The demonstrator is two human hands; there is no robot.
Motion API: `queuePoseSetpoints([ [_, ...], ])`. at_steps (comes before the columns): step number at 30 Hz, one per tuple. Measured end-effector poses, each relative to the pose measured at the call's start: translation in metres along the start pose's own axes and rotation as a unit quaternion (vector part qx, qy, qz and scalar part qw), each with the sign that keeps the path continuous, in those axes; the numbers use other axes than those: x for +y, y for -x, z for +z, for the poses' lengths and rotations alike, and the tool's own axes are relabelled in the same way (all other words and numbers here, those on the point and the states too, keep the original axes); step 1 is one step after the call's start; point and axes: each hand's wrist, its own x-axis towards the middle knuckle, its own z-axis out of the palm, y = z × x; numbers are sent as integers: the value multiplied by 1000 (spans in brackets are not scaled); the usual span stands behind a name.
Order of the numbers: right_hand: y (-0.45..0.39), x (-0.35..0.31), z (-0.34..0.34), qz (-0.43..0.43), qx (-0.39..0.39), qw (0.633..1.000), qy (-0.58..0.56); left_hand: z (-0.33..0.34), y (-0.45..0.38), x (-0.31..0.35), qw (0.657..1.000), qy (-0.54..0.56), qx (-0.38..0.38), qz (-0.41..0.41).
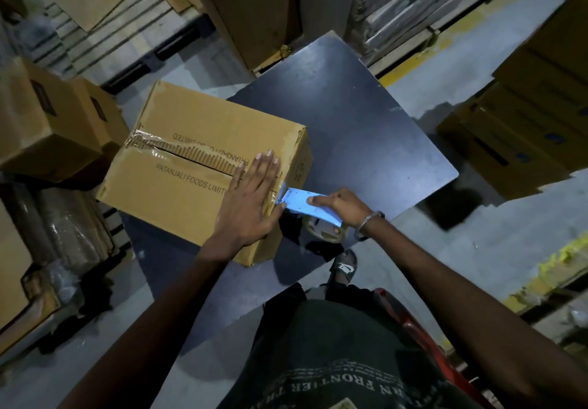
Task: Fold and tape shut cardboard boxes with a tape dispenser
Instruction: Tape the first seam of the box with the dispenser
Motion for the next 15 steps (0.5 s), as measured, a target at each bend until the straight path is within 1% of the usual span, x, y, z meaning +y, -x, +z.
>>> queuePoseSetpoints([
  [2,-1,1,-3,33,-20,998,-52,0,1,1,1000,4,-3,0],
  [4,1,3,-4,41,-33,996,-66,2,1,0,1000,3,1,2],
  [5,1,7,-8,46,-26,997,-63,1,0,-1,1000,4,3,3],
  [7,3,20,-16,44,32,998,14,1,1,-1,1000,3,3,-3],
  [8,4,27,-20,38,84,993,79,3,2,0,1000,-1,4,-8],
  [9,4,34,-22,30,145,977,151,3,1,1,1000,-4,4,-12],
  [10,4,40,-23,21,208,954,213,3,1,3,1000,-5,5,-17],
  [12,-2,51,-23,-21,323,906,273,5,2,11,999,-12,12,-37],
  [13,-8,53,-25,-43,352,886,298,8,2,16,998,-13,17,-53],
  [14,-15,54,-27,-61,358,870,335,9,1,22,997,-12,19,-70],
  [15,-23,56,-30,-71,346,858,373,11,0,27,996,-11,21,-85],
])
